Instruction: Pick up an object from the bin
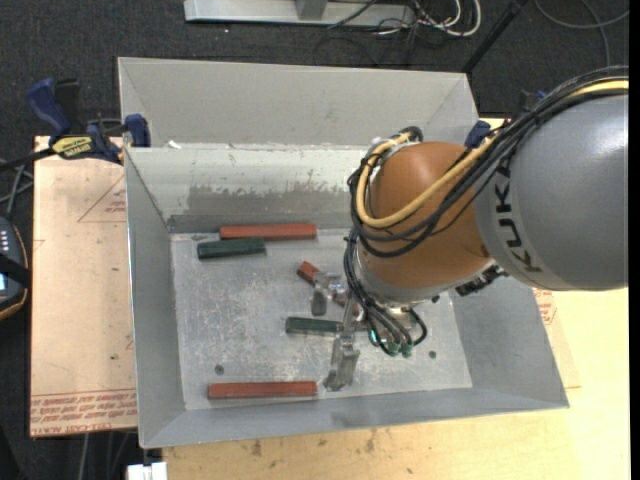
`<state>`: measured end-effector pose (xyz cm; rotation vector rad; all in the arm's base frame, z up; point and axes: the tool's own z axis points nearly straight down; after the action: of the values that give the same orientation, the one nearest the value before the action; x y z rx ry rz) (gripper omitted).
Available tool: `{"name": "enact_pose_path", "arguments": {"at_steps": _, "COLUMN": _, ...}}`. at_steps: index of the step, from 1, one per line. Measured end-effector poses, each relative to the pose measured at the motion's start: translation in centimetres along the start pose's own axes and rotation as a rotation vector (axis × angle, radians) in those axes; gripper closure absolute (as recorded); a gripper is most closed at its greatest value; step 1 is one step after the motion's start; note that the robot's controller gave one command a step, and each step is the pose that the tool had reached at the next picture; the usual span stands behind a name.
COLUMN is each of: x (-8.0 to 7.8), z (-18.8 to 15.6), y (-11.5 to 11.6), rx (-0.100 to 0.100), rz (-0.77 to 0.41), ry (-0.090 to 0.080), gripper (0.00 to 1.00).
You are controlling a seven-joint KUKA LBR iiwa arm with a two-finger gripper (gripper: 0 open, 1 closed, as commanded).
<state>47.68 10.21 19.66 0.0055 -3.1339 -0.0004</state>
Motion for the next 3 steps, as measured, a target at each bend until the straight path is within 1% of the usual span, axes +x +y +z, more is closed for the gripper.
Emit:
{"name": "enact_pose_path", "arguments": {"at_steps": 1, "x": -0.2, "z": -0.4, "y": -0.1, "rx": -0.001, "rz": 0.003, "ry": -0.007, "gripper": 0.00}}
{"name": "enact_pose_path", "arguments": {"at_steps": 2, "x": -2.5, "z": 5.1, "y": -1.5, "rx": -0.002, "rz": -0.040, "ry": -0.015, "gripper": 0.00}}
{"name": "enact_pose_path", "arguments": {"at_steps": 3, "x": -6.0, "z": 12.5, "y": -4.2, "rx": -0.001, "rz": 0.018, "ry": -0.009, "gripper": 1.00}}
